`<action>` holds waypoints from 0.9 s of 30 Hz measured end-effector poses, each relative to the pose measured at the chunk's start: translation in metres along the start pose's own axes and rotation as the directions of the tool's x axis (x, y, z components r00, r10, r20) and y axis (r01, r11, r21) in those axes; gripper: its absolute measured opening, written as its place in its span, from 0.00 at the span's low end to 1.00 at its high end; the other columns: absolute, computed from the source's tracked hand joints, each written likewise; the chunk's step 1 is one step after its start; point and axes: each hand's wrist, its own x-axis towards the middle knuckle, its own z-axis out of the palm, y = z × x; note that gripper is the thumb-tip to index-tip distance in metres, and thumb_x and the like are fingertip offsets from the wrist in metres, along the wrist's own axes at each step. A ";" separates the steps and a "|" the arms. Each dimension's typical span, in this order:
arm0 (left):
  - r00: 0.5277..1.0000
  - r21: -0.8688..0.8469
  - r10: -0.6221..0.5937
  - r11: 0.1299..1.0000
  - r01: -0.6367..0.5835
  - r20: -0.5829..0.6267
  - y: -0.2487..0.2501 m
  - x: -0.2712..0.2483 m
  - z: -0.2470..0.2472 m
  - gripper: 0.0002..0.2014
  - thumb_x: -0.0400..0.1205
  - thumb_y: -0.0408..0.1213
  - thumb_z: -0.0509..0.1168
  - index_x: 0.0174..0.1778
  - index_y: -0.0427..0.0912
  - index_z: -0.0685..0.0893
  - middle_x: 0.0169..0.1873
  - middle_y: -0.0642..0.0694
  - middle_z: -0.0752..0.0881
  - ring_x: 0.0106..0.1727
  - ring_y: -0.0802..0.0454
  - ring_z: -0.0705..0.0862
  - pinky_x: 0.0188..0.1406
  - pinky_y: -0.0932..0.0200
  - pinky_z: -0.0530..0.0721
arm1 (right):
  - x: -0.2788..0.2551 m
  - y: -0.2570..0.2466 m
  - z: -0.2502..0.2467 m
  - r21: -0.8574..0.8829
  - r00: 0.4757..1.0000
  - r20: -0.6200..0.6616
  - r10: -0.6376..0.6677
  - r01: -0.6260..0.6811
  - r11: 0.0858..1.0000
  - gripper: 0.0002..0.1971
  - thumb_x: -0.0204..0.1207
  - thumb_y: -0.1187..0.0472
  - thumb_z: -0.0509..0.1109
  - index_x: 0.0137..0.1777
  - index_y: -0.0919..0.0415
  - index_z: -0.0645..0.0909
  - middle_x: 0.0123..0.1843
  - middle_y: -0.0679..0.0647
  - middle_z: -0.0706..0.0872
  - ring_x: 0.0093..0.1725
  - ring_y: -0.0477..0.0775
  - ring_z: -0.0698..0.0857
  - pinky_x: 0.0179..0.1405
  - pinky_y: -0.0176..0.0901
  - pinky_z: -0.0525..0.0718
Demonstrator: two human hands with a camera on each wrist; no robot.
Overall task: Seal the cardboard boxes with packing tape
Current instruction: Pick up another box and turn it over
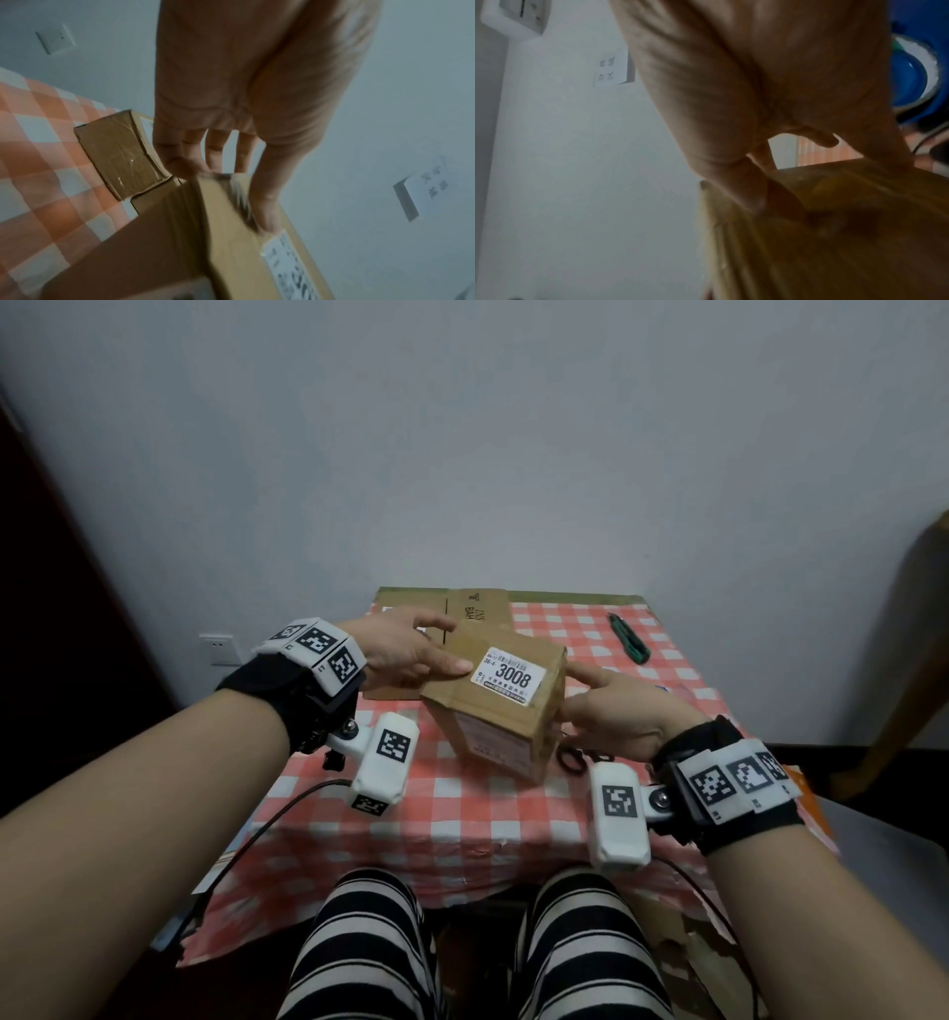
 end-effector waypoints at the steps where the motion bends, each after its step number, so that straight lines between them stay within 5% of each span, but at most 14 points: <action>1: 1.000 0.009 0.006 1.000 -0.006 -0.011 -0.001 0.001 0.001 0.31 0.71 0.22 0.75 0.70 0.41 0.77 0.27 0.50 0.88 0.37 0.50 0.85 0.63 0.43 0.80 | 0.000 -0.002 0.001 0.067 0.999 0.032 -0.013 0.011 0.998 0.32 0.76 0.82 0.60 0.75 0.53 0.75 0.55 0.64 0.87 0.52 0.61 0.78 0.59 0.53 0.81; 4: 1.000 -0.028 0.007 1.000 -0.008 -0.018 -0.001 0.002 0.002 0.24 0.73 0.24 0.74 0.63 0.43 0.78 0.36 0.45 0.88 0.36 0.50 0.86 0.52 0.49 0.86 | -0.006 -0.010 0.003 0.230 0.998 0.012 -0.064 0.060 0.971 0.20 0.81 0.71 0.65 0.72 0.57 0.77 0.62 0.64 0.84 0.57 0.65 0.79 0.60 0.54 0.83; 6: 1.000 -0.082 -0.015 0.996 0.017 0.018 -0.001 0.003 0.001 0.19 0.75 0.24 0.72 0.58 0.44 0.77 0.39 0.42 0.89 0.35 0.50 0.88 0.36 0.58 0.89 | -0.009 -0.013 0.003 0.223 0.994 -0.026 -0.102 0.105 0.969 0.20 0.81 0.59 0.70 0.73 0.57 0.77 0.66 0.62 0.84 0.61 0.65 0.83 0.61 0.55 0.85; 9: 0.999 -0.142 0.004 0.990 0.001 0.033 -0.001 0.004 0.000 0.17 0.79 0.26 0.69 0.62 0.40 0.78 0.41 0.41 0.88 0.32 0.52 0.85 0.28 0.63 0.84 | -0.012 -0.011 0.005 0.167 0.986 -0.034 -0.162 0.166 0.972 0.26 0.78 0.65 0.72 0.75 0.57 0.72 0.60 0.64 0.88 0.54 0.61 0.88 0.59 0.58 0.86; 12: 0.998 -0.155 0.049 0.987 -0.043 0.038 0.000 0.004 -0.002 0.16 0.80 0.28 0.68 0.64 0.41 0.82 0.46 0.41 0.87 0.38 0.51 0.85 0.35 0.61 0.88 | -0.008 -0.011 0.002 0.236 0.982 -0.100 -0.159 0.179 0.955 0.23 0.83 0.69 0.66 0.77 0.57 0.71 0.55 0.61 0.90 0.47 0.57 0.89 0.44 0.54 0.90; 15: 0.995 -0.091 0.075 0.993 -0.069 0.062 -0.001 0.003 -0.004 0.27 0.70 0.28 0.73 0.66 0.44 0.81 0.60 0.39 0.83 0.49 0.49 0.86 0.56 0.55 0.86 | -0.007 -0.013 -0.004 0.349 0.979 -0.176 -0.105 0.162 0.923 0.15 0.88 0.65 0.57 0.73 0.61 0.74 0.49 0.57 0.89 0.41 0.54 0.86 0.27 0.43 0.85; 18: 0.995 0.135 0.052 0.989 -0.063 0.084 -0.003 -0.001 -0.002 0.36 0.71 0.28 0.76 0.75 0.51 0.74 0.70 0.44 0.75 0.67 0.48 0.78 0.69 0.48 0.75 | -0.003 -0.008 -0.008 0.430 0.974 -0.217 -0.070 0.160 0.889 0.16 0.90 0.65 0.50 0.66 0.60 0.79 0.43 0.54 0.86 0.38 0.51 0.83 0.28 0.40 0.82; 23: 0.983 0.217 -0.069 0.976 0.031 0.170 -0.005 -0.002 0.002 0.28 0.71 0.33 0.76 0.57 0.69 0.78 0.64 0.50 0.83 0.64 0.44 0.81 0.60 0.38 0.76 | -0.002 -0.005 -0.009 0.517 0.962 -0.260 -0.077 0.206 0.831 0.18 0.88 0.71 0.47 0.44 0.60 0.77 0.41 0.55 0.83 0.33 0.49 0.81 0.34 0.45 0.85; 27: 0.984 0.100 -0.084 0.993 0.068 0.157 -0.007 -0.001 0.002 0.23 0.70 0.29 0.76 0.55 0.58 0.82 0.53 0.44 0.88 0.54 0.39 0.86 0.58 0.36 0.83 | -0.001 -0.006 -0.002 0.392 0.916 -0.390 -0.091 0.254 0.884 0.07 0.88 0.66 0.59 0.56 0.66 0.78 0.42 0.60 0.87 0.32 0.51 0.87 0.32 0.45 0.87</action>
